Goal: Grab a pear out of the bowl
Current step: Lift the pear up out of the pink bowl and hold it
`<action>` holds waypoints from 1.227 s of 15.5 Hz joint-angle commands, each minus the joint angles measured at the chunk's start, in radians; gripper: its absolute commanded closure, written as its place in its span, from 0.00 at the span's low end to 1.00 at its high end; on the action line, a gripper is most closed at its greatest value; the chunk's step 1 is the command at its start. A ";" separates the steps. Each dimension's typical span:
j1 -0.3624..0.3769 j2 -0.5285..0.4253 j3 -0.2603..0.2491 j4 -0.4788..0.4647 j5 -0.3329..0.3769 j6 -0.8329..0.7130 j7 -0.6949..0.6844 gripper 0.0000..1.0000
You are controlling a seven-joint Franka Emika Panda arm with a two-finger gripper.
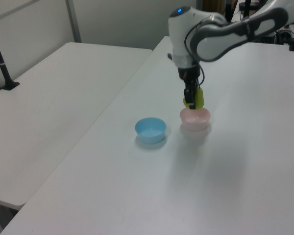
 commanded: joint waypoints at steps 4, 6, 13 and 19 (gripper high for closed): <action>-0.098 -0.060 -0.016 -0.008 0.010 -0.028 -0.042 0.53; -0.160 -0.059 -0.016 0.007 0.010 -0.027 -0.078 0.52; -0.249 0.003 -0.015 0.000 0.004 0.014 -0.143 0.47; -0.253 0.072 -0.015 -0.002 0.003 0.071 -0.141 0.35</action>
